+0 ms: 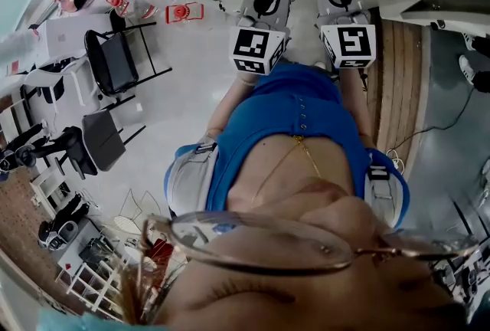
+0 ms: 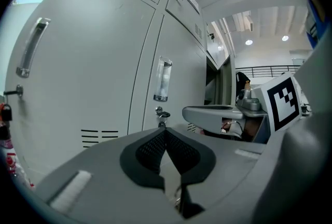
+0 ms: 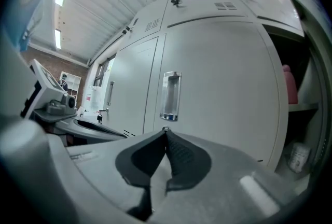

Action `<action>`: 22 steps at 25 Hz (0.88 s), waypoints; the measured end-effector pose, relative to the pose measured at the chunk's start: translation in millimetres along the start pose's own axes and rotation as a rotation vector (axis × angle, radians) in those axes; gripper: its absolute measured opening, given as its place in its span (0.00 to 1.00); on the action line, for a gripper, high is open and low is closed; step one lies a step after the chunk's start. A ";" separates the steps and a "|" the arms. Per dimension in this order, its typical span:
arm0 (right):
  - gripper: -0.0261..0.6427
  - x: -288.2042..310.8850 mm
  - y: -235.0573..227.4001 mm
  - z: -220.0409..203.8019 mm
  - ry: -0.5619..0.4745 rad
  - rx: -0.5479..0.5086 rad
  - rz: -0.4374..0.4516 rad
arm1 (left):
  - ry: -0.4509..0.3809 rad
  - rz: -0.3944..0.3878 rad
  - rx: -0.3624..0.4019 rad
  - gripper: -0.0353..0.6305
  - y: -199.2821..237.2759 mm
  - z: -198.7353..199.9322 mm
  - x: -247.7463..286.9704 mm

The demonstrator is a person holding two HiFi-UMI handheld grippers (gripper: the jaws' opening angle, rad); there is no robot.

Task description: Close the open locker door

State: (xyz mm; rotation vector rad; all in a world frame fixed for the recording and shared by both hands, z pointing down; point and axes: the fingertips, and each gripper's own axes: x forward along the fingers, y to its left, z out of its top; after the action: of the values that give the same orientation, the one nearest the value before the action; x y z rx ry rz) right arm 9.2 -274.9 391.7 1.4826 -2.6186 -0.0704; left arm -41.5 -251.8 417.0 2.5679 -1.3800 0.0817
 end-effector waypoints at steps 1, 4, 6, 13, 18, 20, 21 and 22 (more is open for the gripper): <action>0.04 -3.9 -0.2 -1.9 0.003 0.003 0.006 | 0.000 0.005 0.000 0.05 -2.9 -0.4 0.5; 0.04 -15.0 -1.0 -8.2 0.010 0.011 0.025 | 0.000 0.018 -0.001 0.05 -11.8 -1.5 2.7; 0.04 -21.9 -0.9 -12.3 0.014 0.018 0.040 | -0.004 0.024 -0.003 0.05 -17.9 -1.9 4.2; 0.04 -43.3 -10.1 -26.2 0.044 0.037 0.047 | -0.005 0.040 -0.003 0.05 -39.0 -5.2 9.3; 0.04 -53.0 -14.5 -30.4 0.054 0.040 0.059 | 0.005 0.038 0.010 0.05 -53.1 -8.2 14.3; 0.04 -56.6 -18.1 -31.7 0.057 0.044 0.059 | 0.012 0.036 0.016 0.05 -58.1 -8.6 16.2; 0.04 -58.5 -20.0 -31.5 0.056 0.045 0.058 | 0.014 0.036 0.018 0.05 -60.4 -8.1 16.9; 0.04 -60.1 -21.5 -31.2 0.054 0.044 0.058 | 0.013 0.036 0.019 0.05 -62.5 -7.3 17.5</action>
State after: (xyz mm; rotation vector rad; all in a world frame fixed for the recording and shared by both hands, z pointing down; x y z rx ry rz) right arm 62.4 -233.7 414.8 1.4009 -2.6345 0.0332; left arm 20.5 -231.2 416.2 2.5538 -1.4276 0.1171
